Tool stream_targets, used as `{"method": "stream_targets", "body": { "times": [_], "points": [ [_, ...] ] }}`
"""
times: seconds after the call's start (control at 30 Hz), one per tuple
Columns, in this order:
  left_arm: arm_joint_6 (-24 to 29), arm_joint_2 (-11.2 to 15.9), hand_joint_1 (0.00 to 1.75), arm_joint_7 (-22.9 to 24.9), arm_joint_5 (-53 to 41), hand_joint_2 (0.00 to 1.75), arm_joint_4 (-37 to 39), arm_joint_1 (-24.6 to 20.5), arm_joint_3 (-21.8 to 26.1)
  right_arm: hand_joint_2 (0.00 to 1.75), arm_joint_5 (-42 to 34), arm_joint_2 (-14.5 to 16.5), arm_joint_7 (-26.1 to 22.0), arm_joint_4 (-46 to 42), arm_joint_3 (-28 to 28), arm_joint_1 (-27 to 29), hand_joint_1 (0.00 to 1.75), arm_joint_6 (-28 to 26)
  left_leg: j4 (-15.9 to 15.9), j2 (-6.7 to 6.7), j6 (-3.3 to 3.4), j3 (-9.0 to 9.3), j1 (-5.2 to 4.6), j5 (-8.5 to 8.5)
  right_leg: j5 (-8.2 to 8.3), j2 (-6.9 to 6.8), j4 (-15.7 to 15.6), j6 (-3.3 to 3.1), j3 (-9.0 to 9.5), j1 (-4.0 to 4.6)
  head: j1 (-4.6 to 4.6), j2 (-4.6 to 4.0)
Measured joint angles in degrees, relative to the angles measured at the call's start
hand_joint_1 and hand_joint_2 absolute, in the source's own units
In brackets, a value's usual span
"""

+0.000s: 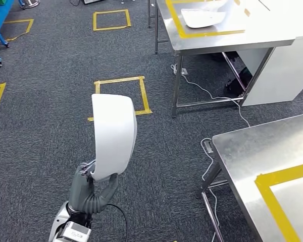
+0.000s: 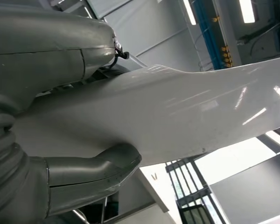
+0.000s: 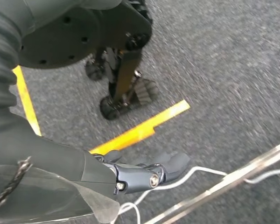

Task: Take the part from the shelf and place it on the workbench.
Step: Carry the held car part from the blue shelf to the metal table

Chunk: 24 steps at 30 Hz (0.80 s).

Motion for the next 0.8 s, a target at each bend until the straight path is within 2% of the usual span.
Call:
{"method": "stream_targets", "body": {
  "times": [0.03,0.07,0.1,0.17,0.2,0.23,0.27,0.3,0.33,0.4,0.43,0.47,0.53,0.6,0.67,0.73,0.77,0.8],
  "points": [
    [0.0,0.0,1.75,0.0,0.0,1.75,0.0,-0.1,0.0,1.75,0.0,0.0,0.0,0.0,0.0,0.2,0.00,0.0,-0.4,0.44,0.21,0.05,0.08,0.09,0.08,0.30,0.0,0.40,-0.35,-0.13,-0.01,0.00],
    [-0.1,-0.1,1.75,0.0,-0.1,1.75,0.0,-0.1,-0.1,1.75,0.0,0.0,0.0,0.0,-0.1,0.3,0.00,0.0,-0.7,0.94,0.47,0.17,0.15,0.31,-0.16,-0.20,0.2,0.71,-0.69,-0.12,0.05,0.00],
    [-0.1,-0.2,1.75,-0.1,-0.1,1.75,0.0,-0.2,-0.1,1.75,0.0,0.0,0.0,0.0,-0.2,0.4,0.00,0.0,-1.1,1.56,0.77,0.34,0.23,0.54,-0.96,-1.25,1.4,0.96,-1.39,-0.06,0.17,0.00],
    [-0.2,-0.3,1.75,-0.1,-0.3,1.75,0.0,-0.3,-0.2,1.75,0.0,0.0,0.0,0.0,-0.4,0.3,0.00,0.1,-1.5,2.98,1.14,0.50,0.17,0.73,-4.18,-4.16,7.2,1.30,-4.30,0.08,0.41,0.00],
    [-0.2,-0.3,1.75,-0.1,-0.3,1.75,0.0,-0.3,-0.2,1.75,0.0,0.1,0.0,0.0,-0.4,0.2,0.00,0.1,-1.5,3.71,1.23,0.47,0.07,0.72,-5.96,-5.01,11.2,1.48,-6.22,0.05,0.50,0.00],
    [-0.2,-0.3,1.75,-0.1,-0.3,1.75,0.0,-0.3,-0.2,1.75,0.0,0.1,0.0,0.0,-0.5,0.2,0.00,0.2,-1.5,4.46,1.25,0.44,-0.01,0.69,-7.08,-5.40,14.4,1.64,-7.77,0.01,0.49,0.00],
    [-0.2,-0.3,1.75,-0.1,-0.4,1.75,0.0,-0.3,-0.2,1.75,0.0,0.1,0.0,0.0,-0.5,0.3,0.00,0.2,-1.5,5.16,1.24,0.43,-0.07,0.65,-7.22,-5.62,15.9,1.75,-8.45,-0.02,0.48,0.00],
    [-0.2,-0.3,1.75,-0.1,-0.4,1.75,0.0,-0.3,-0.2,1.75,0.0,0.1,0.0,0.0,-0.5,0.4,0.00,0.2,-1.5,5.80,1.18,0.46,-0.09,0.59,-6.25,-5.82,15.0,1.81,-7.88,-0.03,0.49,0.00],
    [-0.2,-0.3,1.75,-0.1,-0.4,1.75,0.0,-0.3,-0.2,1.75,0.0,0.1,0.0,0.0,-0.6,0.4,0.00,0.2,-1.5,6.35,1.08,0.54,-0.09,0.51,-4.50,-6.20,11.9,1.80,-6.12,-0.04,0.49,0.00],
    [-0.2,-0.3,1.75,-0.1,-0.4,1.75,0.0,-0.4,-0.2,1.75,0.0,0.1,0.0,0.0,-0.6,0.4,0.00,0.2,-1.3,7.27,0.69,0.75,-0.26,0.22,-1.52,-7.95,3.7,1.55,-1.35,0.12,0.51,0.00],
    [-0.2,-0.3,1.75,-0.2,-0.4,1.75,0.0,-0.4,-0.2,1.75,0.0,0.1,0.0,0.0,-0.7,0.3,0.00,0.2,-1.2,7.63,0.43,0.82,-0.41,0.07,-0.87,-8.55,1.0,1.23,0.25,0.24,0.46,0.00],
    [-0.2,-0.3,1.75,-0.2,-0.5,1.75,0.0,-0.4,-0.2,1.75,0.0,0.2,0.0,0.0,-0.8,0.2,0.00,0.2,-1.2,8.00,0.19,0.88,-0.55,-0.03,-0.79,-8.85,-0.3,0.89,1.02,0.39,0.42,0.00],
    [-0.2,-0.4,1.75,-0.2,-0.5,1.75,0.0,-0.6,-0.2,1.75,0.0,0.2,0.0,0.0,-0.9,0.3,0.00,0.2,-1.1,8.61,-0.28,1.01,-0.55,-0.16,-0.76,-8.04,-0.5,0.15,1.06,0.54,0.37,0.00],
    [-0.2,-0.5,1.75,-0.3,-0.5,1.75,0.0,-0.7,-0.2,1.75,0.0,0.2,0.0,0.0,-1.0,0.4,0.00,0.2,0.1,7.57,-0.89,0.74,-0.31,-1.34,-0.54,-7.23,-0.7,-0.54,1.12,0.41,0.31,0.00],
    [-0.2,-0.4,1.75,-0.3,-0.6,1.75,0.0,-0.8,-0.2,1.75,0.0,0.2,0.0,0.0,-1.0,0.3,0.00,0.2,5.8,5.32,-1.33,-1.59,-0.11,-4.80,-0.37,-6.31,-0.8,-1.13,1.17,0.24,0.16,0.00],
    [-0.2,-0.3,1.75,-0.3,-0.6,1.75,0.0,-0.7,-0.2,1.75,0.0,0.2,0.0,0.0,-1.0,0.2,0.00,0.2,13.8,4.27,-1.43,-5.24,-0.04,-8.22,-0.34,-5.18,-0.8,-1.36,1.13,0.30,0.13,0.00],
    [-0.2,-0.3,1.75,-0.3,-0.6,1.75,0.1,-0.7,-0.2,1.75,0.0,0.2,0.0,0.0,-1.0,0.3,0.00,0.2,15.9,4.16,-1.41,-6.33,-0.04,-8.58,-0.34,-4.56,-0.8,-1.37,1.14,0.35,0.14,0.00],
    [-0.2,-0.2,1.75,-0.3,-0.6,1.75,0.1,-0.7,-0.2,1.75,0.0,0.2,0.0,0.0,-1.0,0.3,0.00,0.2,16.0,4.08,-1.30,-6.46,-0.04,-7.74,-0.35,-3.89,-0.8,-1.37,1.19,0.38,0.14,0.00]
  ]
}}
